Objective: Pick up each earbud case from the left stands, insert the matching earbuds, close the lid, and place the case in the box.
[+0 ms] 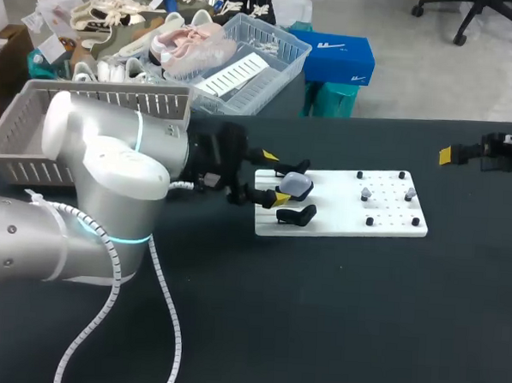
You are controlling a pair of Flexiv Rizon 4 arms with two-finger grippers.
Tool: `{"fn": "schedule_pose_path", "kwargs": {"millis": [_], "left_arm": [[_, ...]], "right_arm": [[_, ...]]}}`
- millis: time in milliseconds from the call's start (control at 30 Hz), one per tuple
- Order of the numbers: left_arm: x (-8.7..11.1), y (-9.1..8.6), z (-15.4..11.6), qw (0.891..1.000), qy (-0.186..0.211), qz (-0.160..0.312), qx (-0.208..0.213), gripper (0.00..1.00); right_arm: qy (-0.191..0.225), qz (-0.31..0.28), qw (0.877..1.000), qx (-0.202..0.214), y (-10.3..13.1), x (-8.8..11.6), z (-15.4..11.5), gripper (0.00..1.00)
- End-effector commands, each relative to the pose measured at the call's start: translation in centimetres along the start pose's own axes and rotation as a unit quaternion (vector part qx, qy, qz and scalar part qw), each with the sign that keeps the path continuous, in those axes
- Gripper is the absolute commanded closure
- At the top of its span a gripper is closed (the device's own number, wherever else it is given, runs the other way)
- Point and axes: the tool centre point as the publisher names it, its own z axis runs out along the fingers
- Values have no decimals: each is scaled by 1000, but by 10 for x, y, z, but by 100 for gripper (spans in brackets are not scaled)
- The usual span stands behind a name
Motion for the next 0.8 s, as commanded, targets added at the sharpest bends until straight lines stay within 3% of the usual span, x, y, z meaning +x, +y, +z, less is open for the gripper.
{"fn": "schedule_pose_path", "kwargs": {"millis": [33, 433, 567, 667, 800], "left_arm": [[3, 3, 7, 1000, 3, -2, -2, 0], [5, 4, 11, 1000, 2, 3, 6, 2], [3, 3, 11, 1000, 1, 4, 11, 9], [5, 3, 12, 1000, 3, 3, 14, 29], [6, 2, 13, 1000, 5, 1, 16, 34]], "right_arm": [[0, -1, 1000, -2, -1, 0, 1, 0], [0, -1, 1000, -2, -1, 0, 1, 0], [0, -1, 1000, -2, -1, 0, 1, 0], [0, -1, 1000, -2, -1, 0, 1, 0], [0, -1, 1000, -2, -1, 0, 1, 0]]}}
